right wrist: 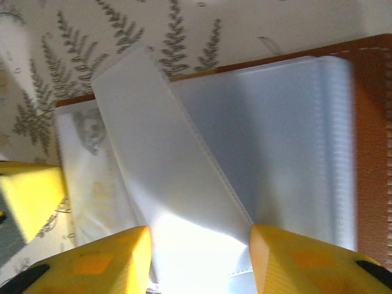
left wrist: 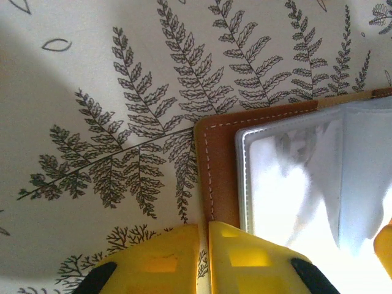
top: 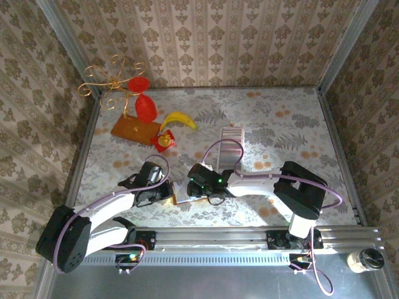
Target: Put the credit cards into the card holder
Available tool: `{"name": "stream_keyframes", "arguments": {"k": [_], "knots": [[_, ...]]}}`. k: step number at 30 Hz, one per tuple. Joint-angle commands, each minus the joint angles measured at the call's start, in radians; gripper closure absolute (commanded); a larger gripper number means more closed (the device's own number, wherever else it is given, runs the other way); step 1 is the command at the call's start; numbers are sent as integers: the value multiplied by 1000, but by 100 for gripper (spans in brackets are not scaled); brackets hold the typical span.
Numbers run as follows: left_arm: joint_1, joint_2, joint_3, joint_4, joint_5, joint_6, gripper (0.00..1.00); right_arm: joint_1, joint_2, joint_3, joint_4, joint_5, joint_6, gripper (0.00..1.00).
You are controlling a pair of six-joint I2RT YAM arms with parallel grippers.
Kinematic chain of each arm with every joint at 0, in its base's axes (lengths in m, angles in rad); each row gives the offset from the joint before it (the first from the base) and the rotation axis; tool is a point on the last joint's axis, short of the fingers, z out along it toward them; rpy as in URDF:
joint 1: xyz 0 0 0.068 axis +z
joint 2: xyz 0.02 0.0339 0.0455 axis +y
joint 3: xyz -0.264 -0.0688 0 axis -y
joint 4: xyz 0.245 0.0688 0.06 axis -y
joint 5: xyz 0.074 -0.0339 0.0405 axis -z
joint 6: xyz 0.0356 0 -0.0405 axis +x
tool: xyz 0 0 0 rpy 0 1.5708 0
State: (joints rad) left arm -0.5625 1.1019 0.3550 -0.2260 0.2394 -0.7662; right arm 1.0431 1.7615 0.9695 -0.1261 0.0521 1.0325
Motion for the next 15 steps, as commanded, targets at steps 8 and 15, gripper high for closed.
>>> {"name": "stream_keyframes", "arguments": {"k": [8, 15], "knots": [[-7, 0, -44, -54, 17, -6, 87, 23, 32, 8, 142, -70, 46, 57], [-7, -2, -48, -46, 30, -18, 87, 28, 34, -21, 269, -99, 79, 58]]}}
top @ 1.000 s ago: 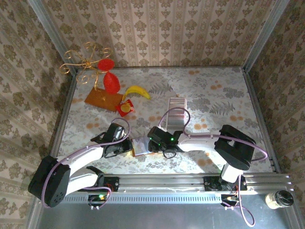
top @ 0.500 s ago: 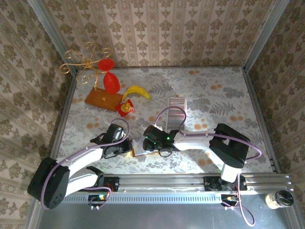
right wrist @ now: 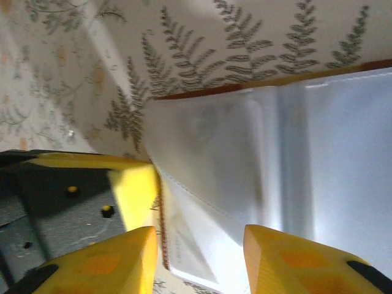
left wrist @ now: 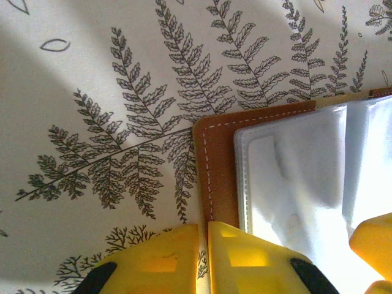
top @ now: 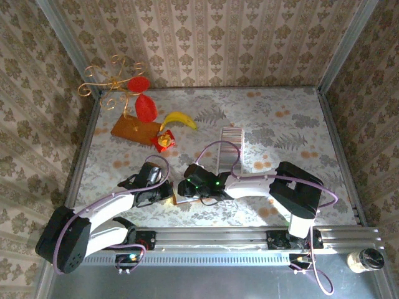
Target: Put the credit cards into the card holder
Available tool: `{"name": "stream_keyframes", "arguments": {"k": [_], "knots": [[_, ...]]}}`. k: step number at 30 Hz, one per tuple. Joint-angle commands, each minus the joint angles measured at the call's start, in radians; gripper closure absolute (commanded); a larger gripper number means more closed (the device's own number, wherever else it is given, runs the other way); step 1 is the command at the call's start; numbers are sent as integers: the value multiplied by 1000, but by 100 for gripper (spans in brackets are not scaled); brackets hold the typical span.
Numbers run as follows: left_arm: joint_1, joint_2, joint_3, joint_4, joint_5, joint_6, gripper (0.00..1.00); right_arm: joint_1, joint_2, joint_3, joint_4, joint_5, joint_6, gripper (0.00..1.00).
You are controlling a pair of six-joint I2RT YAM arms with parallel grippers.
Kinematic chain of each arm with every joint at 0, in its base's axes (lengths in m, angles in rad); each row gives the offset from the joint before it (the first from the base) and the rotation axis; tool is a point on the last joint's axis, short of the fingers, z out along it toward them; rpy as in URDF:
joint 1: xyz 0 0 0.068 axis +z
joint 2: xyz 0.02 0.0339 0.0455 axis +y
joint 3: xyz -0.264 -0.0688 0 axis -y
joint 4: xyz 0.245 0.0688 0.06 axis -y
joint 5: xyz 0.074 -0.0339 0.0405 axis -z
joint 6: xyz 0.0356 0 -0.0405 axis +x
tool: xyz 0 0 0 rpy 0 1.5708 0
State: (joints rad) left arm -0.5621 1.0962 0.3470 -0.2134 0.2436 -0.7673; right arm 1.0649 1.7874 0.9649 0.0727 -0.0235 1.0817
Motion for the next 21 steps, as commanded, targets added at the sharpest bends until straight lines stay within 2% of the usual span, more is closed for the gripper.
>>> {"name": "stream_keyframes", "arguments": {"k": [1, 6, 13, 21], "knots": [[-7, 1, -41, -58, 26, -21, 87, 7, 14, -14, 78, -28, 33, 58], [1, -63, -28, -115, -3, -36, 88, 13, 39, -13, 110, -42, 47, 60], [9, -228, 1, -288, -114, -84, 80, 24, 51, 2, 122, -48, 50, 61], [34, -384, 58, -504, -284, -186, 70, 50, 53, 6, 212, -88, 67, 62]]}}
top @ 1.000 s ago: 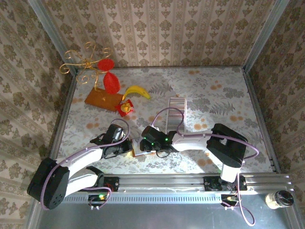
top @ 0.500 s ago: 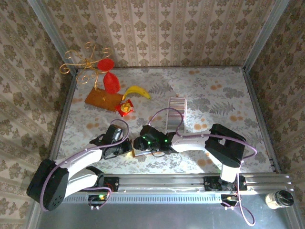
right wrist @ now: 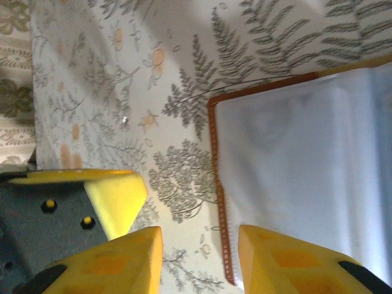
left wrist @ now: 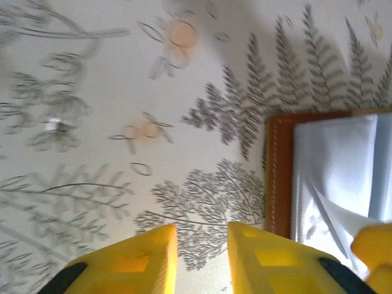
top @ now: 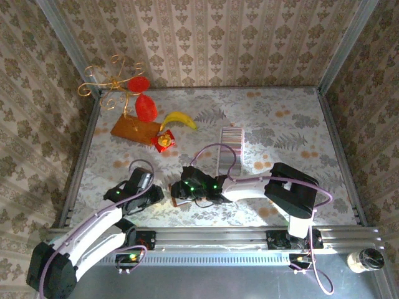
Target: Put the credit cards into the card holder
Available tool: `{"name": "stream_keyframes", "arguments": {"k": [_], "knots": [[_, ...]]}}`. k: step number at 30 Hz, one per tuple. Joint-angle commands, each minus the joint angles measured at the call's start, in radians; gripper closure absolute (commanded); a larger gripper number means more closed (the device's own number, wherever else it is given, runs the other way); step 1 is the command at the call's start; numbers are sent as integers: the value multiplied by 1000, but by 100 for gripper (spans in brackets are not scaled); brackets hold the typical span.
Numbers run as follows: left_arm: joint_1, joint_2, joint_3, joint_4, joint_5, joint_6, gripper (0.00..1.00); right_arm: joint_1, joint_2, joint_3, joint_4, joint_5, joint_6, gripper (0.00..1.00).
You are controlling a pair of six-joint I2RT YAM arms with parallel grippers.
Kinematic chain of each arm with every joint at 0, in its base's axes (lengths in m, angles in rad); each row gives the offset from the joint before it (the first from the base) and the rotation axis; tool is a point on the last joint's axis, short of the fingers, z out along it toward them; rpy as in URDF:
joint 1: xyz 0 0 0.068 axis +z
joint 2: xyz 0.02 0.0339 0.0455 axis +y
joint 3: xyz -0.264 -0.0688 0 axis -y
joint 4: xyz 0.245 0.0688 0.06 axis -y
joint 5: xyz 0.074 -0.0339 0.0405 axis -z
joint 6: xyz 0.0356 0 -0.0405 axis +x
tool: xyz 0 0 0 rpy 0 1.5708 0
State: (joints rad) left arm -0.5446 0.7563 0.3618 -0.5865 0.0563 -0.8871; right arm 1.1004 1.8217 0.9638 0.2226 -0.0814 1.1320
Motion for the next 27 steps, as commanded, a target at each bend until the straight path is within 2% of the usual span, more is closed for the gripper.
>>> {"name": "stream_keyframes", "arguments": {"k": [1, 6, 10, 13, 16, 21, 24, 27], "knots": [[23, -61, 50, -150, -109, -73, 68, 17, 17, 7, 83, -40, 16, 63], [58, -176, 91, -261, -209, -116, 56, 24, -37, 4, 167, -71, -25, 63], [76, -254, 97, -276, -227, -114, 50, 22, -124, 3, 119, -73, -129, 63], [81, -270, 78, -209, -161, -84, 47, -1, -224, 2, -44, -13, -273, 63], [82, -222, 51, -80, -33, -55, 45, -75, -333, -27, -179, 31, -438, 62], [76, -30, 54, 112, 158, 2, 45, -248, -505, -93, -261, -15, -886, 61], [50, 93, 86, 153, 187, 34, 45, -284, -578, -107, -329, -15, -1263, 60], [2, 191, 114, 175, 160, 50, 46, -350, -606, -104, -429, -57, -1517, 59]]}}
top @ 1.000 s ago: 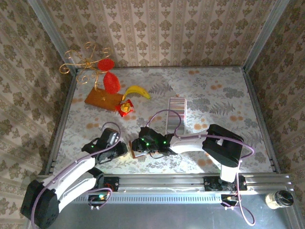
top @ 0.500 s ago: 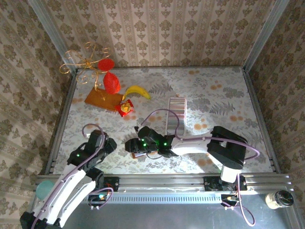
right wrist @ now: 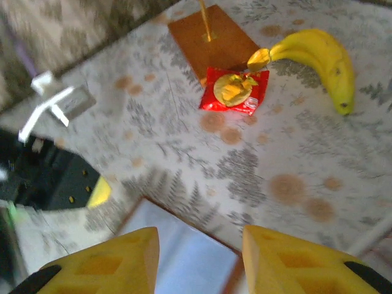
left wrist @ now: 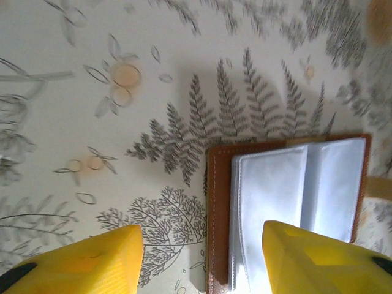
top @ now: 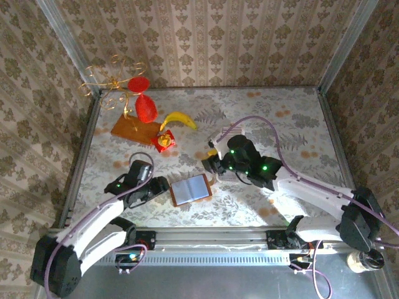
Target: Put the credit cards into the card holder
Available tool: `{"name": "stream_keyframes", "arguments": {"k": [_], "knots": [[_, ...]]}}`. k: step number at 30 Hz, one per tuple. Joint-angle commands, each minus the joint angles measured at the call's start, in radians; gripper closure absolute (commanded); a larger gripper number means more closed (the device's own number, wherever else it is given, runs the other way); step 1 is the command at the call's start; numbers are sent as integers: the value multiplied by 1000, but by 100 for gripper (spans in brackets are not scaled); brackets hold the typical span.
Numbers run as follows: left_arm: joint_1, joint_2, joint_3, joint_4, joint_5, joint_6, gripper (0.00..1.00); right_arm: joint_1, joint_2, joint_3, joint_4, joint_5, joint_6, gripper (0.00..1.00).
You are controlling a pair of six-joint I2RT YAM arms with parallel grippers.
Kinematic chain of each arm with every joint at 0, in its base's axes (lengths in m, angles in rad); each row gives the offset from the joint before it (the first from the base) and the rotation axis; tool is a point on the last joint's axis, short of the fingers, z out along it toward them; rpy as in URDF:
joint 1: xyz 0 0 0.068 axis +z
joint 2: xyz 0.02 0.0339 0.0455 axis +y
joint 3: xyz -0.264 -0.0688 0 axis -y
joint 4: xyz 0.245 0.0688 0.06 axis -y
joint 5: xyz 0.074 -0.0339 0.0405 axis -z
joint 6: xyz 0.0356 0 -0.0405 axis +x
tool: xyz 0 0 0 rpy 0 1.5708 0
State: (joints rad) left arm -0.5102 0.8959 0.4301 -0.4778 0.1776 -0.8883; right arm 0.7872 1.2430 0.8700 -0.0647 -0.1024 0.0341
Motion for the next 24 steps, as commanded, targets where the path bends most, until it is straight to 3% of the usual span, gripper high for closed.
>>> {"name": "stream_keyframes", "arguments": {"k": [1, 4, 6, 10, 18, 24], "knots": [[-43, 75, 51, 75, 31, 53, 46, -63, -28, -6, -169, -50, -462, 58], [-79, 137, 63, 96, 4, 51, 46, -116, -13, 13, -259, -51, -599, 56], [-89, 160, 70, 91, -17, 52, 44, -127, 0, 13, -305, -28, -687, 45], [-92, 193, 72, 90, -19, 66, 40, -141, 50, 9, -336, 35, -805, 36], [-126, 293, 88, 122, 13, 80, 41, -156, 189, 20, -296, 95, -897, 31], [-140, 368, 94, 142, 21, 93, 49, -155, 246, 7, -232, 127, -951, 29]]}}
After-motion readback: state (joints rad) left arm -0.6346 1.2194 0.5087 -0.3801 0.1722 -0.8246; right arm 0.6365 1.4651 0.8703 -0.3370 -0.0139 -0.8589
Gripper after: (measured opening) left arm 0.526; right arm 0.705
